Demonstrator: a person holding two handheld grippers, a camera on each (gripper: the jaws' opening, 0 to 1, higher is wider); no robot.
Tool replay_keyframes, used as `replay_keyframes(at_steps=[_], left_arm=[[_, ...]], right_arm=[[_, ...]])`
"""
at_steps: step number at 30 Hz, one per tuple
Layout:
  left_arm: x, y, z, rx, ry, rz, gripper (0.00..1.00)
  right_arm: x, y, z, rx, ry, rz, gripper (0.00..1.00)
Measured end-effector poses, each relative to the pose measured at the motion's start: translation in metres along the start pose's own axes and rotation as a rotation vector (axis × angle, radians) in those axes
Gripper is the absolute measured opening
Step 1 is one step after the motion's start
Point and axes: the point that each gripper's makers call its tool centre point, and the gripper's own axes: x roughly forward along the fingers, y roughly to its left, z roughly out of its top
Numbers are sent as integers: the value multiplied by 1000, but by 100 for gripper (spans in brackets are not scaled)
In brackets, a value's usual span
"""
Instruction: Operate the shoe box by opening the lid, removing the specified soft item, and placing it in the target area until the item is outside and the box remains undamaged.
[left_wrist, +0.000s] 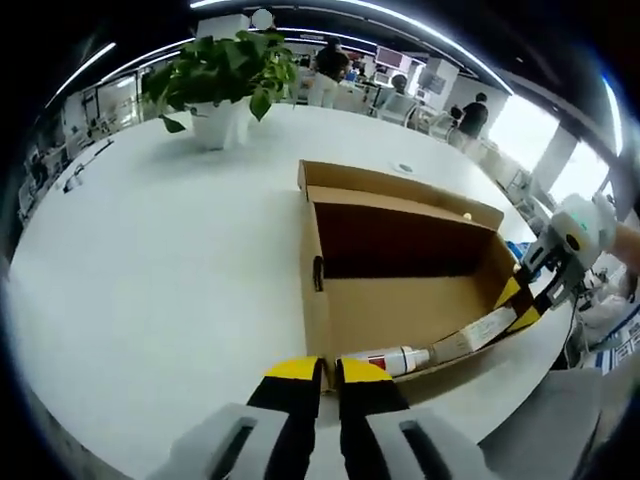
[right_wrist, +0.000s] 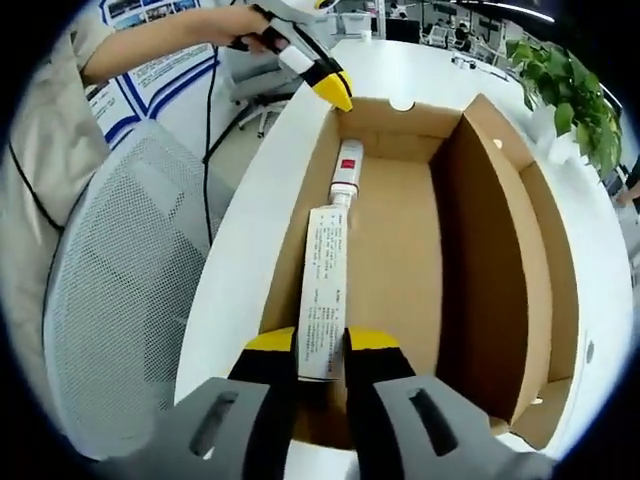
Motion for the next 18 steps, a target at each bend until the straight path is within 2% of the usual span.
replay_keyframes(at_steps=[12, 18], left_arm=[[1, 0, 0, -3, 10, -3, 5], [1, 0, 0, -4, 18, -7, 6]], right_arm=[[-19, -3, 6, -28, -21, -51, 14], [-38, -9, 16, 5, -67, -84, 14]])
